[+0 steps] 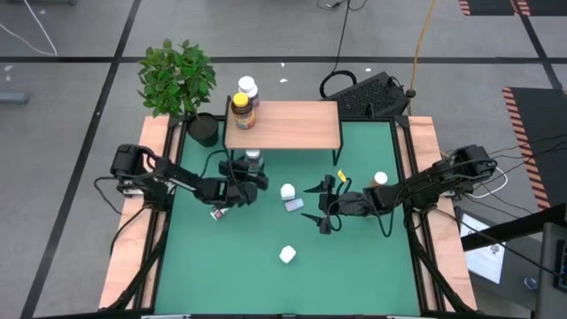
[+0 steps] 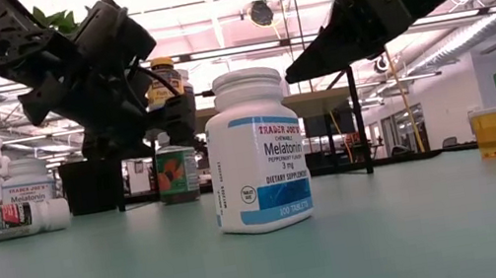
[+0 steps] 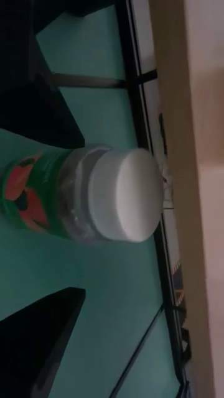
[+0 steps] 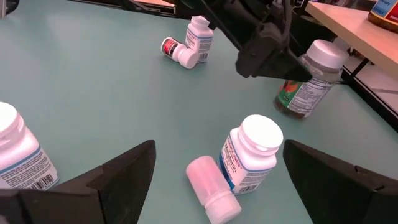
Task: Pick and place medicine bottles onto shelf by color
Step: Put the large green pill bottle pill on the shelf
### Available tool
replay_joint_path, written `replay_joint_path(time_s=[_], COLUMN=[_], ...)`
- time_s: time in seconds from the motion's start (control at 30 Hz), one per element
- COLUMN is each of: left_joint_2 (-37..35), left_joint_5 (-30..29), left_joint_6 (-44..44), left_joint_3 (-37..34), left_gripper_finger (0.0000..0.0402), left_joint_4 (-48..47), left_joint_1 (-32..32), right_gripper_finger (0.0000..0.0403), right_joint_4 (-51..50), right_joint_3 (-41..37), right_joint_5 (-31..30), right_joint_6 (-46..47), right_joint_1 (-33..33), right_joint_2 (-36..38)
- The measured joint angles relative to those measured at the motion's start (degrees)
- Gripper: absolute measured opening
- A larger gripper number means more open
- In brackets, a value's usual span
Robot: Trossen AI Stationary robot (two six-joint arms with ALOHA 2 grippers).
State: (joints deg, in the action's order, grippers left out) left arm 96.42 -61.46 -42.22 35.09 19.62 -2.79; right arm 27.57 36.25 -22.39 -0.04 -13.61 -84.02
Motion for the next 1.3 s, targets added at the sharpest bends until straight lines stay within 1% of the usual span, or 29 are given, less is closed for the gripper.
replay_joint_path(time_s=[0.17,0.27,0.43,0.6,0.77,0.93,1.0,1.03,1.2,1.3], left_joint_2=[0.0,0.0,0.0,0.0,0.0,0.0,0.0,0.0,0.0,0.0], left_joint_5=[0.2,1.5,1.9,3.0,3.2,4.3,6.2,6.1,6.6,7.0], left_joint_6=[0.1,0.1,0.6,8.9,12.9,11.9,11.4,11.1,11.1,11.0], left_joint_3=[0.0,0.0,0.0,0.0,0.0,0.0,0.0,0.0,0.0,0.0], left_gripper_finger=[0.0387,0.0388,0.0388,0.0388,0.0388,0.0388,0.0388,0.0388,0.0386,0.0369], left_joint_4=[0.8,1.2,4.2,5.3,5.3,5.4,5.7,5.6,5.3,5.0], left_joint_1=[1.7,2.6,3.7,4.5,6.9,9.7,10.7,10.9,10.9,10.5], right_gripper_finger=[0.0347,0.0347,0.0347,0.0347,0.0347,0.0347,0.0347,0.0347,0.0347,0.0347], right_joint_4=[0.0,0.0,-0.1,-0.2,-0.3,-0.3,-0.3,-0.3,-0.6,-1.0], right_joint_3=[0.0,0.0,0.0,0.0,0.0,0.0,0.0,0.0,0.0,0.0], right_joint_5=[0.0,0.0,0.0,0.0,0.0,0.0,0.0,0.0,0.0,0.0], right_joint_6=[-0.1,-0.1,-0.2,-0.2,-0.5,-0.7,-0.7,-0.7,-0.7,-0.8], right_joint_1=[0.0,0.0,0.0,0.0,0.0,0.0,0.0,0.0,0.0,0.0], right_joint_2=[0.0,0.0,0.0,0.0,0.0,0.0,0.0,0.0,0.0,0.0])
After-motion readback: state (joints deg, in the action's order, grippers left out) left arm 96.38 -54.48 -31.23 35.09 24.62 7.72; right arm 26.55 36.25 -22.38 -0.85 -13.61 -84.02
